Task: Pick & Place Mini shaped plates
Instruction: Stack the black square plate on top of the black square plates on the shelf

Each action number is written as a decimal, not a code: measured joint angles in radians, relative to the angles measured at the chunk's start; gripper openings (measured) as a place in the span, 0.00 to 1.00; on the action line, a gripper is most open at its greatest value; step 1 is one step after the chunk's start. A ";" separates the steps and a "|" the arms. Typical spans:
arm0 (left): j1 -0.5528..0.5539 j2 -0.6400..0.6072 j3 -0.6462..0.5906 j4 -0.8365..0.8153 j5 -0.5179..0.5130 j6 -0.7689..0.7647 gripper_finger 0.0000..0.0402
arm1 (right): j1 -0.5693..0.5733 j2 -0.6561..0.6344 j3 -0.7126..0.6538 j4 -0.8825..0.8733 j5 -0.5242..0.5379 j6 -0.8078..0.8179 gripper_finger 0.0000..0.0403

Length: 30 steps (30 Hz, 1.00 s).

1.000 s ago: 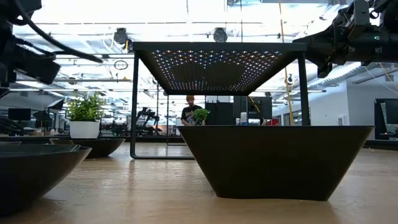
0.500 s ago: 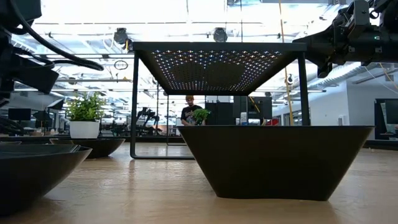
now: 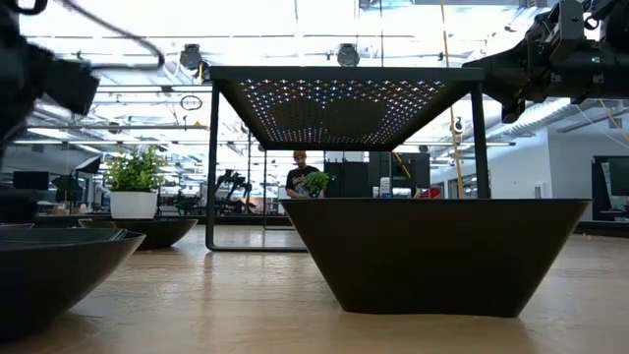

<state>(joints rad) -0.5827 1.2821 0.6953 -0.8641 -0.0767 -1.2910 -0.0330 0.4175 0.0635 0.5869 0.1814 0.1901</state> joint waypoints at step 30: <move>0.571 -0.205 0.215 0.728 -0.300 0.628 0.01 | 0.000 0.000 0.000 0.011 0.000 0.000 0.19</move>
<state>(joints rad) -0.0122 1.0769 0.9099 -0.1364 -0.3767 -0.6634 -0.0327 0.4175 0.0632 0.5979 0.1818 0.1902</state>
